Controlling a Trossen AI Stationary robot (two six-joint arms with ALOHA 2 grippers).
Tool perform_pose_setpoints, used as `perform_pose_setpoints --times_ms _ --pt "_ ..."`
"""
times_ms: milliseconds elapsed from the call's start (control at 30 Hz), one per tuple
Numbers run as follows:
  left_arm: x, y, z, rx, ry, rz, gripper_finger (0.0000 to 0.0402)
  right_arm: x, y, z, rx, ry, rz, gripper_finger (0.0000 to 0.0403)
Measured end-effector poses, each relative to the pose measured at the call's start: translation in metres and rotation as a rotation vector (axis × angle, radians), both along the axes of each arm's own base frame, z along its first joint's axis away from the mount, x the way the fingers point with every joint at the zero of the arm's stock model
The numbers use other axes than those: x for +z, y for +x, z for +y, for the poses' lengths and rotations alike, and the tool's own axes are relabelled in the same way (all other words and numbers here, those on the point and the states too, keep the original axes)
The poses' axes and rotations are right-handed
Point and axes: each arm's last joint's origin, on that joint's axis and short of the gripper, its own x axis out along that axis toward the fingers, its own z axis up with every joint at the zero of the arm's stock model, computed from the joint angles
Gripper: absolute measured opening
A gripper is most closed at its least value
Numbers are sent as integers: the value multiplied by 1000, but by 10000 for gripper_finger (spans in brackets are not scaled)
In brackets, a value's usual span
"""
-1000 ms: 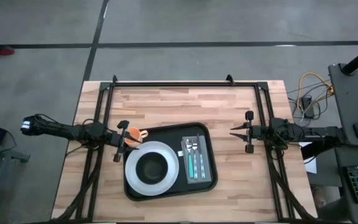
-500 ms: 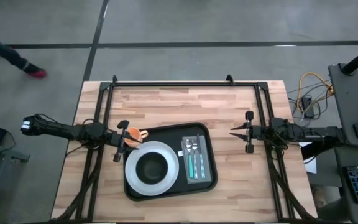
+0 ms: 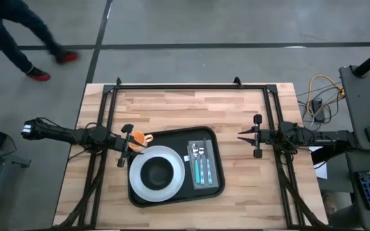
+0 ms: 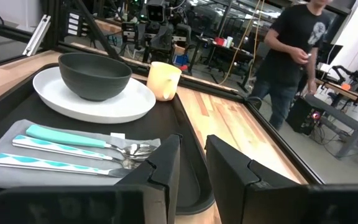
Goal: Set up tray
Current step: Return to Home Position
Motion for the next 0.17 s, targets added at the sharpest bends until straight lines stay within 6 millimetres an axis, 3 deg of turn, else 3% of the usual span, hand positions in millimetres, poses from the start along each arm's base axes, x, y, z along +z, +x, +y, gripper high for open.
perform_pose_setpoints --times_ms 167 --pt "0 0 0 0 0 -1 116 0 0 0 0 0 1 68"
